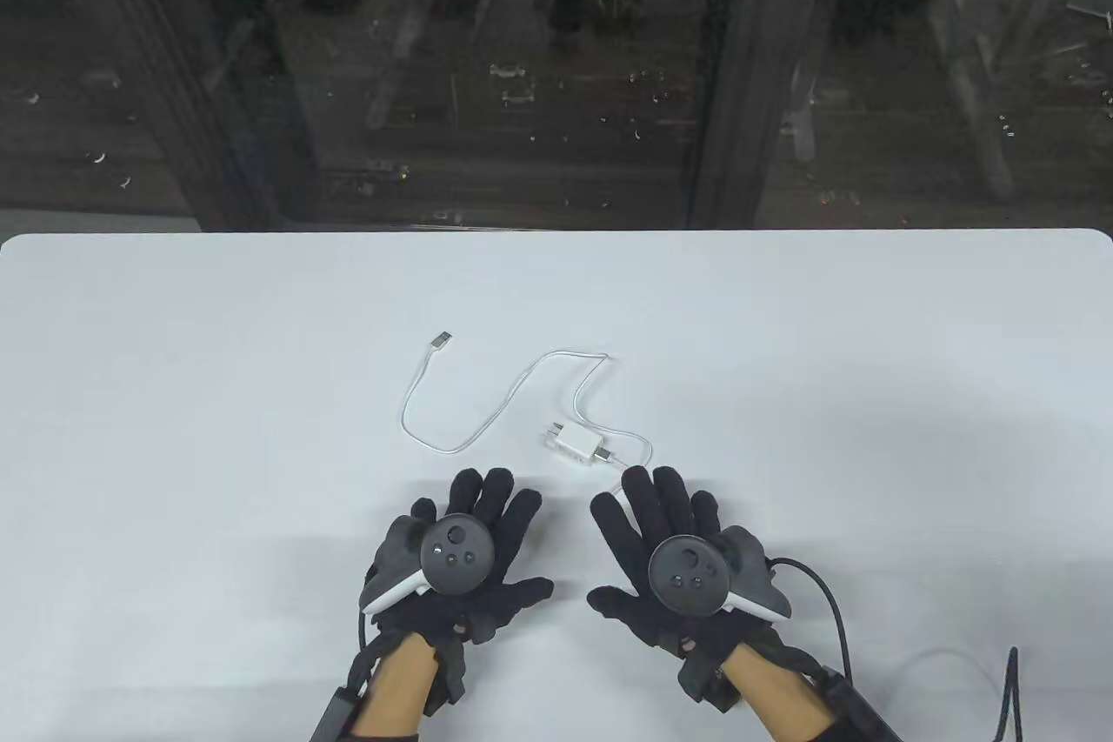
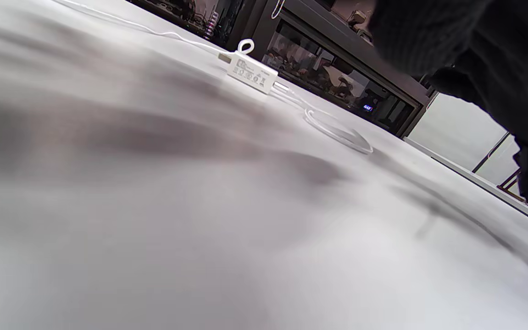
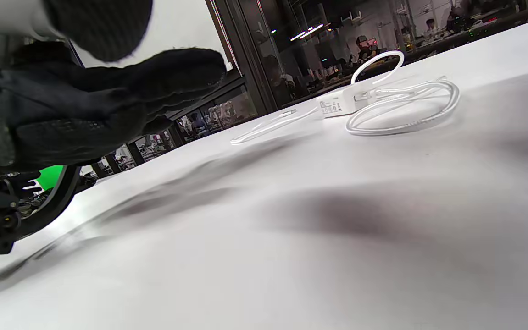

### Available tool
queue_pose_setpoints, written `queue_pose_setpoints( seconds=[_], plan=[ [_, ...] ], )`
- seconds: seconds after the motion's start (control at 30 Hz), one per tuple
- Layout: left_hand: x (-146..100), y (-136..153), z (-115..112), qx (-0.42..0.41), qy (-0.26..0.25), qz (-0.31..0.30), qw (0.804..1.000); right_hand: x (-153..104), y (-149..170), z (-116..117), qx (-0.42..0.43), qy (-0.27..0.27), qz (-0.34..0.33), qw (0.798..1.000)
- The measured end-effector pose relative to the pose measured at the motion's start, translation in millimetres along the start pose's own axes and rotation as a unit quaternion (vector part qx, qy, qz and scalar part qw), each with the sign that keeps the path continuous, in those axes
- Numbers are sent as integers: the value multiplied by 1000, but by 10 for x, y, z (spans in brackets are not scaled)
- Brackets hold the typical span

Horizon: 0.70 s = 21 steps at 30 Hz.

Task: Remove USB cable from charger head with right hand

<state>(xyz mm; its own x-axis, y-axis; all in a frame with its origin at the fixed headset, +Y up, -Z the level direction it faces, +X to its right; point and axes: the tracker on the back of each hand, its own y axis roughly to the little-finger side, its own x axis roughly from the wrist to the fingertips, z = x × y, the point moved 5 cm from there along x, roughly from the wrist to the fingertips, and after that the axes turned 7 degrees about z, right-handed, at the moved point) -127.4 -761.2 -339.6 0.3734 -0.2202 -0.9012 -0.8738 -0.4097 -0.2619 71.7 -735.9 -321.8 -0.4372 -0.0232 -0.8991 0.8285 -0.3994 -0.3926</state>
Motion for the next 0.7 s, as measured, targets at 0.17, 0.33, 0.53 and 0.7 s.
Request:
queue_pose_setpoints(
  seconds=[0.17,0.33,0.53,0.7],
  plan=[
    [18,23,2,-17,3,-1,1000,10,6,24,-6,-7,2,1000],
    [40,21,-19,-25,10,-3,1000,19,30,17,-2,-4,8,1000],
    [64,41,-36,-35,20,0,999,59,78,81,3,-21,18,1000],
    [69,65,0,-52,16,-2,999,62,95,71,2,-16,22,1000]
  ],
)
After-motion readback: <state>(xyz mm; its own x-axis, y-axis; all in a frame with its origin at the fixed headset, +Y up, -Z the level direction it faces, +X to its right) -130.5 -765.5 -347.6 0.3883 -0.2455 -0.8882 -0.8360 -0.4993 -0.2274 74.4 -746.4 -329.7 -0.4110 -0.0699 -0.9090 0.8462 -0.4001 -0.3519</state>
